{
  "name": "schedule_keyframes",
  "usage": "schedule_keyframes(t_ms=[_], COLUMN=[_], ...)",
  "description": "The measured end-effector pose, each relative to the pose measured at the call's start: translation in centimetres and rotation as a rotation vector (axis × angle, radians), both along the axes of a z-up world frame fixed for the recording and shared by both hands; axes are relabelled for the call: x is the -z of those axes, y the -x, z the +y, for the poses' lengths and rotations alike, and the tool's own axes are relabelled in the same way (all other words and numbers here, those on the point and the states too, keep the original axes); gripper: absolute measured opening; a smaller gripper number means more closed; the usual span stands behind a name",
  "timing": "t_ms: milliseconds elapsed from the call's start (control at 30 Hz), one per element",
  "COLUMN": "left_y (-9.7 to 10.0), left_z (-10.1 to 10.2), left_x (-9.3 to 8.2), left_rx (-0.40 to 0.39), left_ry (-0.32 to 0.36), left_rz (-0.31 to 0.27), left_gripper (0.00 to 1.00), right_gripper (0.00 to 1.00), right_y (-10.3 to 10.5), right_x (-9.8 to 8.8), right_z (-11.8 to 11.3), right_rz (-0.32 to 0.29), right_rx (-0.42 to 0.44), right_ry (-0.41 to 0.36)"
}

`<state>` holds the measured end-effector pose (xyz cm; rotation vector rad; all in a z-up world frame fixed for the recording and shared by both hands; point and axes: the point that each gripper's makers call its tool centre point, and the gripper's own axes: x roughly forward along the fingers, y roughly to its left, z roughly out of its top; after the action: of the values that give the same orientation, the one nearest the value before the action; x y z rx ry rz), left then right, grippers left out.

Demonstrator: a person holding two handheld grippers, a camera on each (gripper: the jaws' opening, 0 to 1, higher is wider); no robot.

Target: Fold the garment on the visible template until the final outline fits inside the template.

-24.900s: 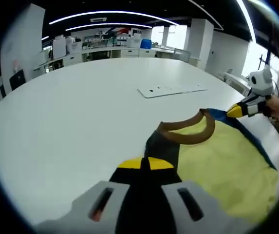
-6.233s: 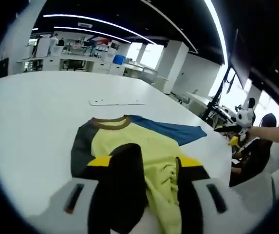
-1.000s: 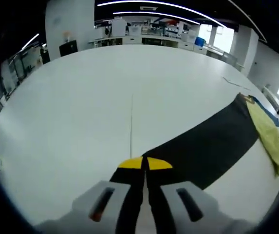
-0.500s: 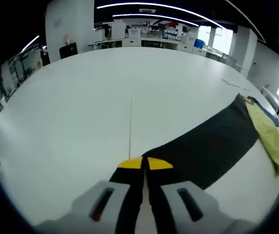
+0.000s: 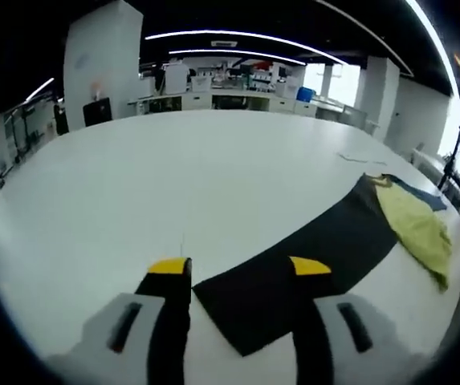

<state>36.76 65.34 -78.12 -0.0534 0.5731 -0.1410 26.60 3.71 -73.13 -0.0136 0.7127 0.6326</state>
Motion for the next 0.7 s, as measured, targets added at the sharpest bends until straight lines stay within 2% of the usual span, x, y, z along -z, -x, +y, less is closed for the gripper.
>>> schedule_keyframes(t_ms=[100, 133, 200, 300, 400, 567, 700], left_y=[-0.2, -0.6, -0.5, 0.2, 0.7, 1.2, 2.0], left_z=[-2.5, -2.6, -3.7, -6.3, -8.1, -10.7, -13.6], left_x=[-0.9, -0.9, -1.0, -2.1, -2.8, -4.1, -5.5], left_rx=[0.086, 0.107, 0.142, 0.191, 0.232, 0.253, 0.311], left_ry=[0.029, 0.033, 0.064, 0.093, 0.071, 0.090, 0.093], left_rz=[-0.047, -0.064, -0.066, -0.091, -0.098, -0.114, -0.131], left_gripper=[0.64, 0.68, 0.71, 0.78, 0.78, 0.76, 0.77], right_gripper=[0.94, 0.94, 0.94, 0.95, 0.94, 0.94, 0.94], right_y=[0.1, 0.1, 0.3, 0.5, 0.6, 0.8, 1.0], right_x=[-0.1, -0.1, -0.2, -0.3, -0.3, -0.5, -0.8], right_z=[-0.5, -0.6, -0.7, -0.8, -1.0, -1.4, -1.8], right_rz=[-0.007, -0.009, -0.011, -0.017, -0.025, -0.043, -0.059], right_rx=[0.002, 0.003, 0.003, 0.005, 0.009, 0.012, 0.013], right_ry=[-0.005, -0.008, -0.009, -0.012, -0.022, -0.038, -0.046])
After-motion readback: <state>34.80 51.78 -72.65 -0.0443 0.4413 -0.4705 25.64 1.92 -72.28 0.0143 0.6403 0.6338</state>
